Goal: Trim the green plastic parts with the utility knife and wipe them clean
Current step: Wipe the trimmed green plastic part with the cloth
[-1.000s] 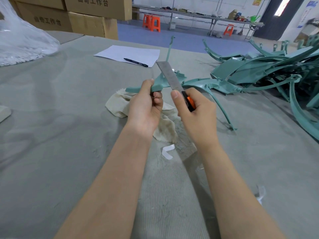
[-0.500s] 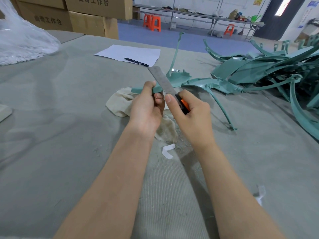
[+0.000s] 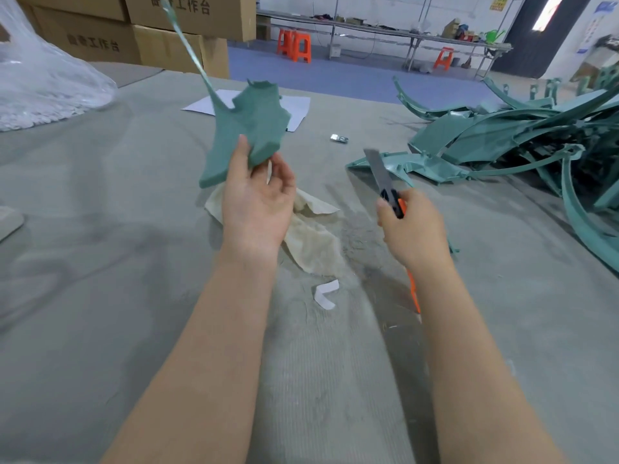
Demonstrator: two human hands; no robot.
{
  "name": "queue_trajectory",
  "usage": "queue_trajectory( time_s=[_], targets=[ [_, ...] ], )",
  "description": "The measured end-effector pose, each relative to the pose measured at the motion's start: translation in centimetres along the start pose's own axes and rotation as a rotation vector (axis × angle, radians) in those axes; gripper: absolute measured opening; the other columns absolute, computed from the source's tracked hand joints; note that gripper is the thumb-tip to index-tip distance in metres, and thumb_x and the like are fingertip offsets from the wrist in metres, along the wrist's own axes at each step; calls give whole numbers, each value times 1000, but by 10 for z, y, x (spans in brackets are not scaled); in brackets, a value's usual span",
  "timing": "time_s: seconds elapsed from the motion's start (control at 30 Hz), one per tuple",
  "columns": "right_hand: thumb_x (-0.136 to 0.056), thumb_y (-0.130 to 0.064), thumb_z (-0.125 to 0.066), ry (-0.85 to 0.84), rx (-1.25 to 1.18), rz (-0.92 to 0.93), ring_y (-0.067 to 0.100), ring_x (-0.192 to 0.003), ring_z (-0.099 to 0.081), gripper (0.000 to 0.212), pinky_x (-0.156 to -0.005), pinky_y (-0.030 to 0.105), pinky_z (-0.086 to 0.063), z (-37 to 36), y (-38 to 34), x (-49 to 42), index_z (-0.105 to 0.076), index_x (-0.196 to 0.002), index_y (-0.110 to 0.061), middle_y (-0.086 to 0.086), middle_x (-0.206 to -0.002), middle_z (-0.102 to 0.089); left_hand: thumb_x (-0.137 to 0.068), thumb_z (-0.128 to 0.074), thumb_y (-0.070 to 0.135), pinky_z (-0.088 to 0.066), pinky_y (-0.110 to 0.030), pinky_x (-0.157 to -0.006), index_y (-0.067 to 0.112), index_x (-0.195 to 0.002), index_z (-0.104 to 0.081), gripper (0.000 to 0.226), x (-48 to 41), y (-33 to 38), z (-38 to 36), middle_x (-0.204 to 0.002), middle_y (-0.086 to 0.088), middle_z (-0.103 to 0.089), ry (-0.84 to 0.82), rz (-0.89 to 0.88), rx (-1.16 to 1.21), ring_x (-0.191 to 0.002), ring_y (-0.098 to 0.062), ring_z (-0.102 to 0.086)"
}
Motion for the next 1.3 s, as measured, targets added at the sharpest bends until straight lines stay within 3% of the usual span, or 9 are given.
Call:
queue_trajectory(
  time_s=[0.33,0.47,0.57,0.67,0.83,0.97,1.1,1.23,1.3],
  targets=[
    [-94,-25,-53,-111,500,-177,38,-118,-46,38,-94,40,-40,-15,25,-5,-51,-127,-4,18,-131,-49,-96,-55,7,-49,-40,-99,12,-116,-54,20,10,23,-3,-114,-4,-64,263,-618,-511,-108,-20,-63],
    [-93,-43,-55,56,249,89,29,-128,-37,53,-106,36,-27,-29,-12,3,-46,-137,-14,10,-140,-44,-95,-54,2,-54,-28,-86,12,-125,-49,32,4,24,-3,-110,2,-62,188,-536,-383,-98,-13,-63],
    [-89,-49,-59,-93,182,329,26,-135,-31,64,-113,34,-21,-71,-51,4,-40,-143,-21,5,-145,-41,-95,-55,6,-52,-22,-78,18,-109,-56,19,-2,17,0,-110,-2,-64,161,-384,-342,-96,-13,-63],
    [-92,-31,-53,-259,356,316,30,-141,-23,59,-117,50,-15,-113,-71,0,-31,-146,-24,6,-148,-37,-94,-56,10,-50,-22,-82,11,-128,-55,34,-4,15,0,-117,-4,-62,101,-238,-255,-96,-14,-62],
    [-95,-20,-42,27,169,213,31,-106,-56,20,-90,39,-36,-103,-83,-16,-58,-105,-13,10,-109,-63,-95,-55,11,-54,-25,-82,9,-138,-49,43,-5,10,-2,-117,-6,-63,45,-146,-204,-95,-16,-64],
    [-94,-18,-49,386,-432,46,23,-80,-47,23,-77,35,-35,-21,-80,-38,-42,-73,-16,4,-83,-55,-95,-55,8,-57,-25,-79,8,-127,-56,32,-5,3,-1,-108,-6,-68,11,-144,-171,-91,-14,-68],
    [-86,-15,-54,432,-655,146,-3,-52,-36,25,-57,15,-33,25,-79,-23,-37,-71,-23,-17,-62,-38,-94,-57,5,-57,-24,-73,13,-101,-63,12,-2,-9,-6,-93,-1,-72,-37,-143,-264,-86,-13,-70],
    [-88,-1,-45,157,-475,412,4,-114,-54,51,-99,24,-41,0,-84,11,-39,-134,-21,6,-128,-54,-95,-52,1,-56,-27,-78,11,-98,-64,16,9,-30,-14,-97,-8,-69,-139,-111,-390,-88,-19,-66],
    [-97,-5,-41,72,-217,482,23,-146,-21,53,-119,32,-17,-21,-82,19,-33,-148,-16,15,-157,-24,-96,-51,5,-56,-25,-76,14,-92,-68,20,13,-39,-16,-94,-6,-72,-189,-78,-450,-87,-17,-69]
  ],
)
Point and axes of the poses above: each hand's wrist, its own x-axis away from the middle knuckle, its own z-axis out of the back of the hand, y = z × x, the point moved 4 cm from there along -x, towards the middle knuckle
